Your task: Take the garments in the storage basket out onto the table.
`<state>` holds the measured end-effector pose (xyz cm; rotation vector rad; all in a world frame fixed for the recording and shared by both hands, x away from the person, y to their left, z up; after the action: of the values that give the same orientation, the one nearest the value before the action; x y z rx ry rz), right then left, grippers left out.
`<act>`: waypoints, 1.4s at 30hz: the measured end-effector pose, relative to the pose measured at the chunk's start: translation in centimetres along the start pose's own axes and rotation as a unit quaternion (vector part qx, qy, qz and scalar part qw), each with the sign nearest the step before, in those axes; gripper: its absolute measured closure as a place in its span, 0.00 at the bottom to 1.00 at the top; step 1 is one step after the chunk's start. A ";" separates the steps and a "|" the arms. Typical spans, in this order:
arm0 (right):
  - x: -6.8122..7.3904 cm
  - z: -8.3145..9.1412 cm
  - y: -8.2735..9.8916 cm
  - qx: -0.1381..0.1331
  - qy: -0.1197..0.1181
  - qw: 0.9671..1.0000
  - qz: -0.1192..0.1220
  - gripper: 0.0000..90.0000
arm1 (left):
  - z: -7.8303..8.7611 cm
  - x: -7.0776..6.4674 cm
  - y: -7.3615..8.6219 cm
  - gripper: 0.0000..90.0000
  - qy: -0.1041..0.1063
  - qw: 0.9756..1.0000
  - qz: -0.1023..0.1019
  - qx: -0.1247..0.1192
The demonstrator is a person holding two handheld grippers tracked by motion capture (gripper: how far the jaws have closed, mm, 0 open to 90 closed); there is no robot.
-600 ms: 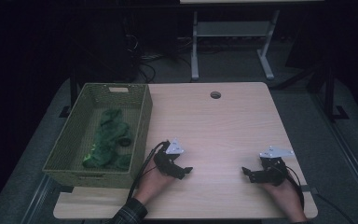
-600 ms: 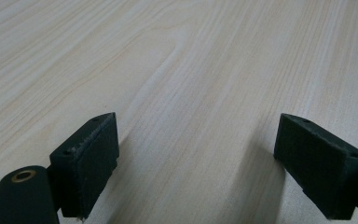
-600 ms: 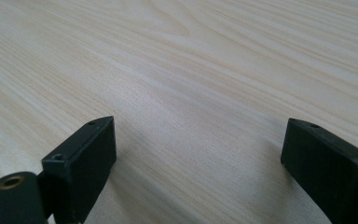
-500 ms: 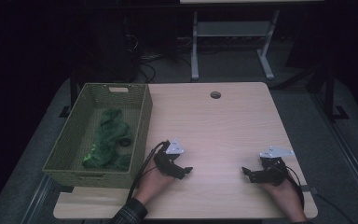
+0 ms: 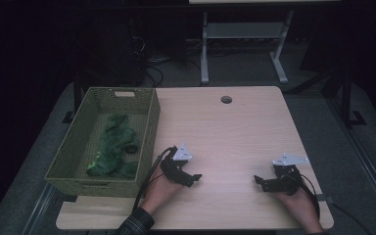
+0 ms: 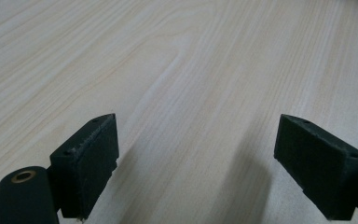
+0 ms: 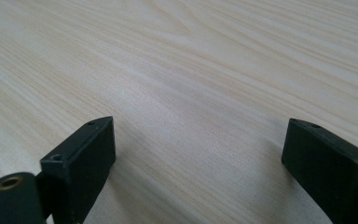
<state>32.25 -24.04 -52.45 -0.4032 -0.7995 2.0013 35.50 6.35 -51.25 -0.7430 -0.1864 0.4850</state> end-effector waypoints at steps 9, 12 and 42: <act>0.0 0.0 0.0 0.000 0.000 1.000 0.000 0.10 | 0.8 -0.2 -0.7 0.15 0.008 1.000 0.001 0.016; 0.0 0.0 0.0 0.000 0.000 1.000 0.000 0.10 | 1.3 0.0 -0.8 0.15 0.010 1.000 0.000 0.020; 0.0 0.0 0.0 0.000 0.000 1.000 0.000 0.10 | 5.4 -0.4 -4.3 0.16 0.036 0.999 -0.001 0.020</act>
<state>32.25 -24.04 -52.46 -0.4030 -0.7990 2.0021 34.90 6.71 -44.36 -0.7192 -0.1096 0.4575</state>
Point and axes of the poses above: each handheld gripper's, and its own axes: z roughly backward along the jaws, y roughly out of its underside, x roughly to its left, the point moved 6 cm from there along -z, roughly forward along the jaws, and after that the axes turned 3 degrees about x, right-handed, at the moved point
